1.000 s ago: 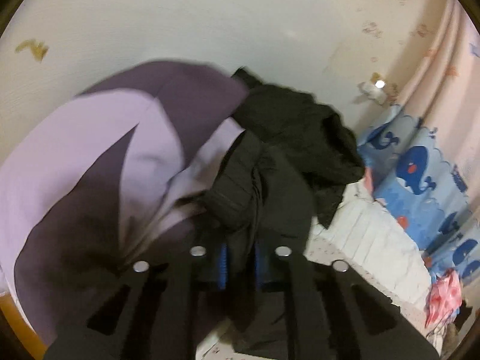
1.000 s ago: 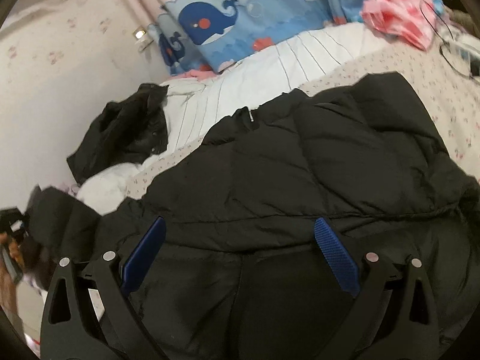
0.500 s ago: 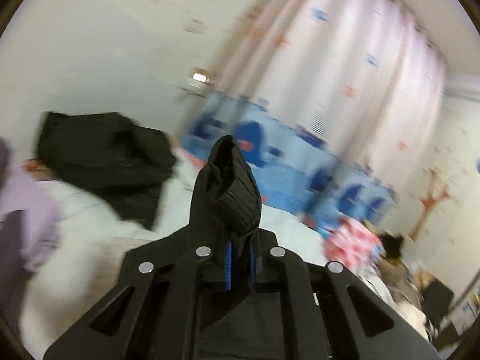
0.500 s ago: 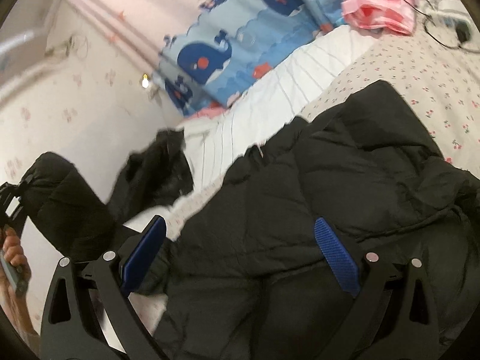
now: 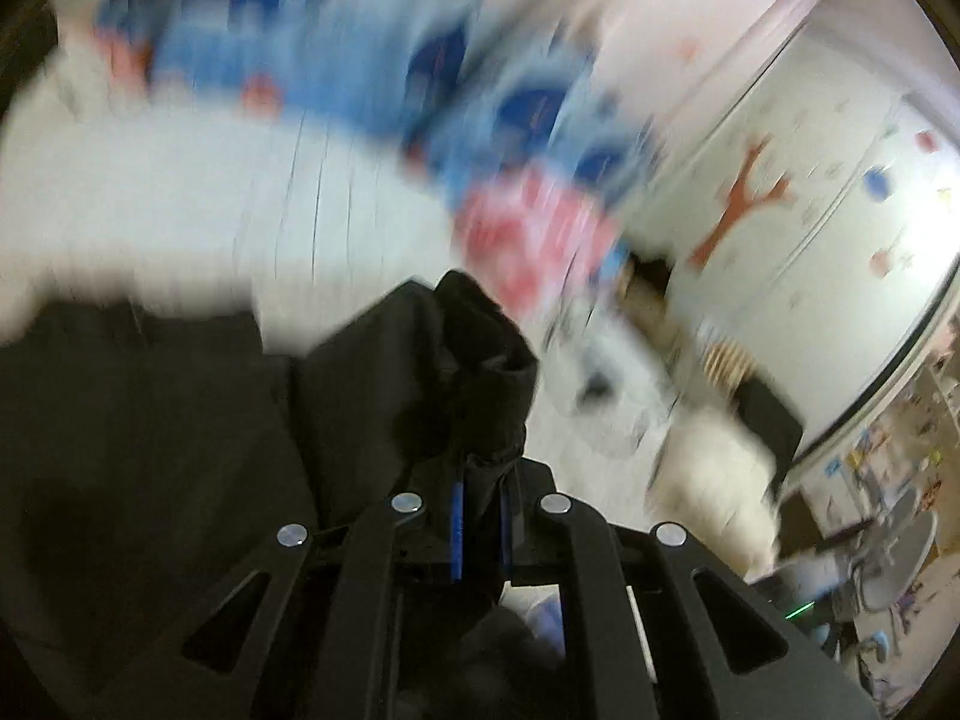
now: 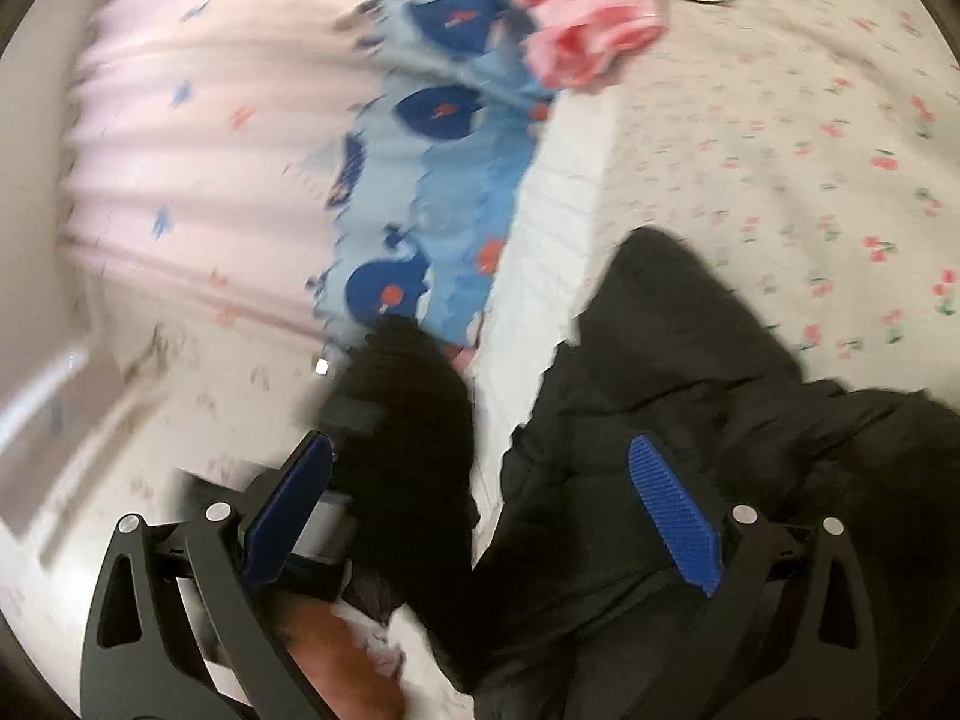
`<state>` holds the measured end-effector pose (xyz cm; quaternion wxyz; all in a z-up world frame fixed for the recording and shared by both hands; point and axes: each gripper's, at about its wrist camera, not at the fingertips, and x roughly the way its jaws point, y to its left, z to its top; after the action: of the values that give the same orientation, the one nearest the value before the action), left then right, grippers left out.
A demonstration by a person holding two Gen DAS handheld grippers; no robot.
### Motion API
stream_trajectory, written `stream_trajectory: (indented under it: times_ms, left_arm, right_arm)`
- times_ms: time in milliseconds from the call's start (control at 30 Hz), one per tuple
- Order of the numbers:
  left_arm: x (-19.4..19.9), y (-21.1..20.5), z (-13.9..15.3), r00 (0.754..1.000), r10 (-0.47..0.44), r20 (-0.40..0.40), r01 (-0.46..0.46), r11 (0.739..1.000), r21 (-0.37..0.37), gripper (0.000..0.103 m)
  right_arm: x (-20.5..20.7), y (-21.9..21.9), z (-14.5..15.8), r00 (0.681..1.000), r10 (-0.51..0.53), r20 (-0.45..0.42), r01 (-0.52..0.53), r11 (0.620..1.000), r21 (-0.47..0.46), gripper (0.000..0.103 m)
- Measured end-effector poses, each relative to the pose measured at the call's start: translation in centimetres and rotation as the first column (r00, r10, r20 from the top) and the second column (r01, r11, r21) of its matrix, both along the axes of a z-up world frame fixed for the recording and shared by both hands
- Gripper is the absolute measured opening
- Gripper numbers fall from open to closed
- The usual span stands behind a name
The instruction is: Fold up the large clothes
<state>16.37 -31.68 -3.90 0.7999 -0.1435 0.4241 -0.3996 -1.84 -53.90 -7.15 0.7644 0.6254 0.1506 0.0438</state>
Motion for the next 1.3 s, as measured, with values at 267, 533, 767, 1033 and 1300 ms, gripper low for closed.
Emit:
stream_trajectory:
  times_ms: [267,533,767,1033,1300]
  left_arm:
    - [-1.7,-3.3,-5.8,0.986,-0.142,-0.082,0.161,0.927,0.338,0.019]
    - [-4.6,3.8,0.7,0.974,-0.193,0.122,0.140,0.927,0.349,0.092]
    - [-3.4,16.5,2.5,0.985,0.027,0.170,-0.074,0.958,0.277,0.092]
    - [-1.0,27.8,3.9,0.942,0.287,0.172,-0.316,0.931,0.180,0.092]
    - [2.1,24.7,-0.7,0.952,0.266,0.150,-0.295,0.928,0.228,0.095]
  right_arm:
    - [1.1,-0.6,-2.0,0.999,0.036,-0.040,-0.033,0.998,0.060,0.096]
    - [4.3,1.5,-3.5,0.983,0.130,-0.128,-0.131,0.991,-0.003,0.096]
    - [7.5,4.9,-2.8,0.972,0.148,-0.181,-0.192,0.945,-0.263,0.094]
    - [8.0,6.1,2.7,0.994,0.056,-0.091,-0.097,0.836,-0.541,0.008]
    - [7.9,2.9,-1.1,0.965,-0.080,-0.251,-0.080,0.818,-0.569,0.008]
